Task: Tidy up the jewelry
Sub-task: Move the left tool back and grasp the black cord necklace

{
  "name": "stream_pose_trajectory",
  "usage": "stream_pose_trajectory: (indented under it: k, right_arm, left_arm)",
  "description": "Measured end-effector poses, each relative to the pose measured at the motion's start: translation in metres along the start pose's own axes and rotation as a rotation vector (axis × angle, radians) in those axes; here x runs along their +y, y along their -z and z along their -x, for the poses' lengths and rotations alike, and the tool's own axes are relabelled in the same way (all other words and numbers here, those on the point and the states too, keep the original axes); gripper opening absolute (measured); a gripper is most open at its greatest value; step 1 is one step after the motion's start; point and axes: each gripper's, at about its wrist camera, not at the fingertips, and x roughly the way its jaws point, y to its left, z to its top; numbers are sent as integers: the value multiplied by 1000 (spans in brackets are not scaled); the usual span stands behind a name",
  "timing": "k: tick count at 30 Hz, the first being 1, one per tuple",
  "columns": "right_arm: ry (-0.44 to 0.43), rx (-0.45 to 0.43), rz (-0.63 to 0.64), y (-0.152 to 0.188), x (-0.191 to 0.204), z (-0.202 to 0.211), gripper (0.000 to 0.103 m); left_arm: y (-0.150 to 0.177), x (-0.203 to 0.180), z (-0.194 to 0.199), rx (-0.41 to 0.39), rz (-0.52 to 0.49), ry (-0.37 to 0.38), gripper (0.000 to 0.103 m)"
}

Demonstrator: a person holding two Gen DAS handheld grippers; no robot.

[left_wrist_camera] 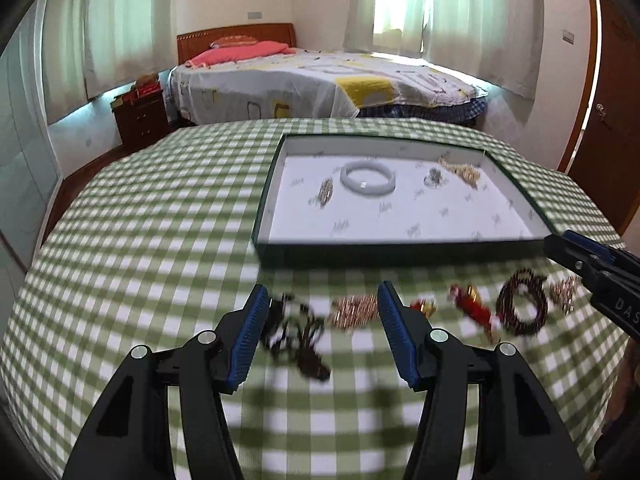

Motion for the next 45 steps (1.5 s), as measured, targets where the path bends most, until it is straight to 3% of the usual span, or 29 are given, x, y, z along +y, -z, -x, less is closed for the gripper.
stream_pose_trajectory:
  k: [10,24,34,38,45]
  right_arm:
    - [-4,54,-3,41,3,4,38]
    - [-20,63,24,41,15,-2,38]
    - [-78,76,70,34,38,-16,38]
    - [-94,97,83,33,45,-26,38]
    - [-98,121,98,32,52,-39,36]
  left_arm:
    - [27,8,-6,51,16,-21,56]
    - [25,18,-29,86,33,-35,55]
    - [24,27,-28,79,3,-76,19]
    - [24,34,-27,77,16,-61,13]
    - [24,40,-25,84,23,-68,12]
